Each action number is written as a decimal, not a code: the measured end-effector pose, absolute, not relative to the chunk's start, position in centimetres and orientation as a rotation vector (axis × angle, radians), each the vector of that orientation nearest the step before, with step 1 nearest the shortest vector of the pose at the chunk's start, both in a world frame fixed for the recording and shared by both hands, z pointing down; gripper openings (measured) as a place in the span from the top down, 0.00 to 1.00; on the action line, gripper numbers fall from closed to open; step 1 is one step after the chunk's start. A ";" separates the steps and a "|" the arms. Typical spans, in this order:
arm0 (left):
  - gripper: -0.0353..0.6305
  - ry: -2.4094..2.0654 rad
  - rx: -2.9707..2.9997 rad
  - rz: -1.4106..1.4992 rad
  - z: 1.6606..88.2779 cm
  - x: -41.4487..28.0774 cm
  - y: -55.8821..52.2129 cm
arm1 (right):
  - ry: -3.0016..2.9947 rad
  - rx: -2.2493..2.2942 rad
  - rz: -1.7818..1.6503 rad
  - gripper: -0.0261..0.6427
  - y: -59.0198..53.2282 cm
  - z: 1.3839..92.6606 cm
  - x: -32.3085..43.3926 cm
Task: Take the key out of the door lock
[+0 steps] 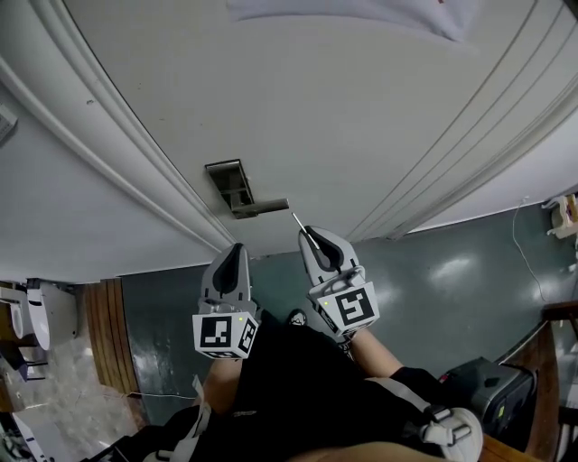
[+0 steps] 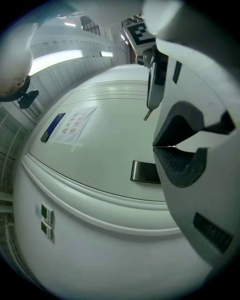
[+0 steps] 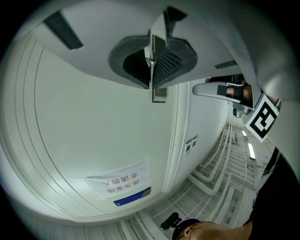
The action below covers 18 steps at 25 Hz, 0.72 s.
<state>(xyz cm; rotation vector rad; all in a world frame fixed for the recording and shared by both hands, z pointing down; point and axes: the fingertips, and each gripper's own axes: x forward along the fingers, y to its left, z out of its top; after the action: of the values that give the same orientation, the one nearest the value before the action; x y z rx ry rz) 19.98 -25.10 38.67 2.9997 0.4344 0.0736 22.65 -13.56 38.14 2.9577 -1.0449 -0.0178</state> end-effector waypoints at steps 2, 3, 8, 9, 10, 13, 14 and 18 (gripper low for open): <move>0.91 0.440 3.001 0.072 38.6 20.1 -25.0 | -1.050 2.958 -0.026 0.92 -13.7 38.0 22.7; 0.91 0.442 3.002 0.070 38.6 20.2 -25.0 | -1.053 2.956 -0.035 0.92 -13.8 37.9 22.7; 0.91 0.427 2.999 0.078 38.7 20.3 -25.5 | -1.034 2.976 0.023 0.92 -13.8 38.0 23.0; 0.91 0.418 2.999 0.083 38.7 20.4 -25.8 | -1.040 2.982 0.005 0.92 -13.8 38.0 23.0; 0.91 0.409 3.000 0.082 38.7 20.5 -26.0 | -1.047 2.983 -0.023 0.92 -13.9 38.0 23.0; 0.91 0.391 3.005 0.083 38.8 20.5 -26.7 | -1.052 2.983 -0.044 0.92 -14.0 38.0 23.1; 0.91 0.386 3.003 0.087 38.8 20.5 -26.8 | -1.048 2.989 -0.026 0.92 -14.1 38.2 23.1; 0.91 0.376 2.993 0.082 39.2 20.6 -27.4 | -1.045 3.004 0.022 0.92 -14.4 38.7 23.3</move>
<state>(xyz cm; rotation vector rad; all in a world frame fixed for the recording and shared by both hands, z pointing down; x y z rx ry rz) 20.58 -27.37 39.23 2.9934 0.3759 0.0817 23.30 -14.40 38.65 3.0038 -1.0455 0.0218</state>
